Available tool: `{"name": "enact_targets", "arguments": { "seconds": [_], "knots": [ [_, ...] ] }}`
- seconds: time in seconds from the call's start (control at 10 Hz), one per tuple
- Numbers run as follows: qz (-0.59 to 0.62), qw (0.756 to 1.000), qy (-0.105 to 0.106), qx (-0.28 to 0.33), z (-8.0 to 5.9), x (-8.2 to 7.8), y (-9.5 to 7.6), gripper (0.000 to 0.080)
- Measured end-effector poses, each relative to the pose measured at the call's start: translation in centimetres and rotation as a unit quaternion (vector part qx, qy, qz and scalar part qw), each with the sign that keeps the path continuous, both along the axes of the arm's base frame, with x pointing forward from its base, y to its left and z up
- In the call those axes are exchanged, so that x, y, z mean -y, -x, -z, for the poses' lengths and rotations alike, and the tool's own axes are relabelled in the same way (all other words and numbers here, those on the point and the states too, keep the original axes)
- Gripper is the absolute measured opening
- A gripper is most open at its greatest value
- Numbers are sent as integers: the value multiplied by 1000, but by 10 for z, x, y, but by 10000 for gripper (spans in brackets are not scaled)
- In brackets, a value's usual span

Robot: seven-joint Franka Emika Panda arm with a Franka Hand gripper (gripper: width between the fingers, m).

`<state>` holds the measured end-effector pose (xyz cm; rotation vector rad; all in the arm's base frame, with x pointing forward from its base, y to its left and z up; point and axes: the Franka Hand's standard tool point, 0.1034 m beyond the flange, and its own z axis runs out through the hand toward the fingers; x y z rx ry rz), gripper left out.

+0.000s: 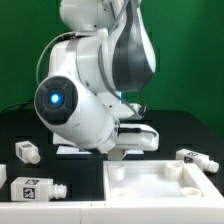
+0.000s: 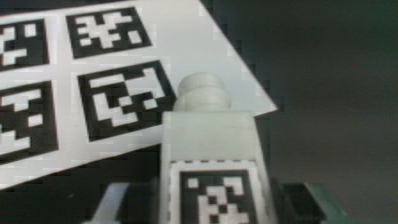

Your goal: Assemble one leg

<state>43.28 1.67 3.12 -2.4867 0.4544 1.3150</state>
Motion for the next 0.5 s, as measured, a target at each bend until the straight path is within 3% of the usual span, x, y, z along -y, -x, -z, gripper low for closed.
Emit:
{"name": "enact_targets", "arguments": {
  "seconds": [0.3,0.4,0.5],
  "knots": [
    [-24,999,-12,47,-66,-10,-37,284],
    [-18,996,5,90,-62,-10,-47,284],
    [-13,992,21,122,-61,-10,-46,284]
  ]
}}
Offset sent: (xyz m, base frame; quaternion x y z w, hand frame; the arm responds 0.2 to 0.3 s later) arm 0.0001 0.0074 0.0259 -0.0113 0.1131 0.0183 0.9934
